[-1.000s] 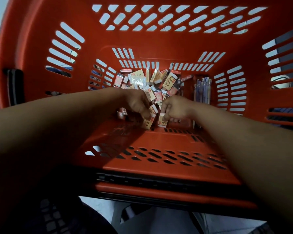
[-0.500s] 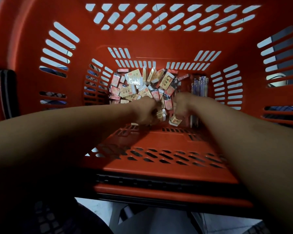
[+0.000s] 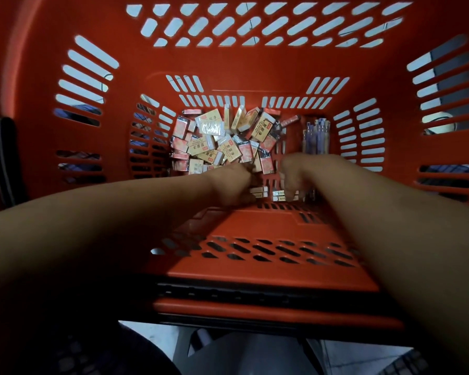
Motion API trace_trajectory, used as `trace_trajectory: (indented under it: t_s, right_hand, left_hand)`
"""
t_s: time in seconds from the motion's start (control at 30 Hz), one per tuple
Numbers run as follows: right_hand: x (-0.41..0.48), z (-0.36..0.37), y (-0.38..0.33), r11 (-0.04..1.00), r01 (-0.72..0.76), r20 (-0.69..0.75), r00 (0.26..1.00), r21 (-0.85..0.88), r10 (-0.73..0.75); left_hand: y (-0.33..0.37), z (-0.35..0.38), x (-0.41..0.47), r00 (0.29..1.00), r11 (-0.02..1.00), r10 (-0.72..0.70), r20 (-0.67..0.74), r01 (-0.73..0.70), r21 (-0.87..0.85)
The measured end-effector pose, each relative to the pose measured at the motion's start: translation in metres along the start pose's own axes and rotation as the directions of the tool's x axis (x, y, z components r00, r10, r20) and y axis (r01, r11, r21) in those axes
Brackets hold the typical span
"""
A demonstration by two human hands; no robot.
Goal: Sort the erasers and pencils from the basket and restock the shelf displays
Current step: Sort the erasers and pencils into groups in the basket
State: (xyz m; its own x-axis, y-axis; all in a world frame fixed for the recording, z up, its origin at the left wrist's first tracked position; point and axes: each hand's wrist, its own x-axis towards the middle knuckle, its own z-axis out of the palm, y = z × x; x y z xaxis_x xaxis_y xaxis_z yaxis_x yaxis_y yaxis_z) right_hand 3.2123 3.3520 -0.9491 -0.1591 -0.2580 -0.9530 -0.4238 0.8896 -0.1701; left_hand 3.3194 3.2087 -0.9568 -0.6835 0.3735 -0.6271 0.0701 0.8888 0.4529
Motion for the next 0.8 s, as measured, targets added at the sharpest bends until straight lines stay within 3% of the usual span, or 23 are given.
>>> trace_trajectory:
  t_s: [0.23,0.37,0.47,0.63,0.8]
  right_hand:
    - [0.004,0.007,0.001,0.988,-0.027,0.001,1.0,0.154,0.027]
    - [0.004,0.006,0.002,0.958,-0.043,0.014,0.999,0.284,0.041]
    - [0.008,0.007,0.003,0.956,-0.061,0.028,0.998,0.286,0.056]
    - [0.002,0.005,0.0,0.938,-0.088,0.009,0.996,0.335,0.09]
    - [-0.008,0.001,-0.002,0.923,-0.086,-0.03,0.994,0.374,0.105]
  left_hand:
    - [-0.005,0.004,0.002,0.997,0.995,0.046,-0.066,-0.051,-0.088]
    - [-0.003,0.005,-0.001,0.994,0.995,0.09,-0.07,-0.093,-0.034]
    - [0.0,0.005,-0.004,0.994,0.994,0.105,-0.035,-0.104,0.034]
    - [-0.002,0.003,-0.004,0.988,0.989,0.148,-0.05,-0.148,-0.005]
    - [0.001,0.005,0.002,0.997,0.998,0.0,0.073,-0.005,0.067]
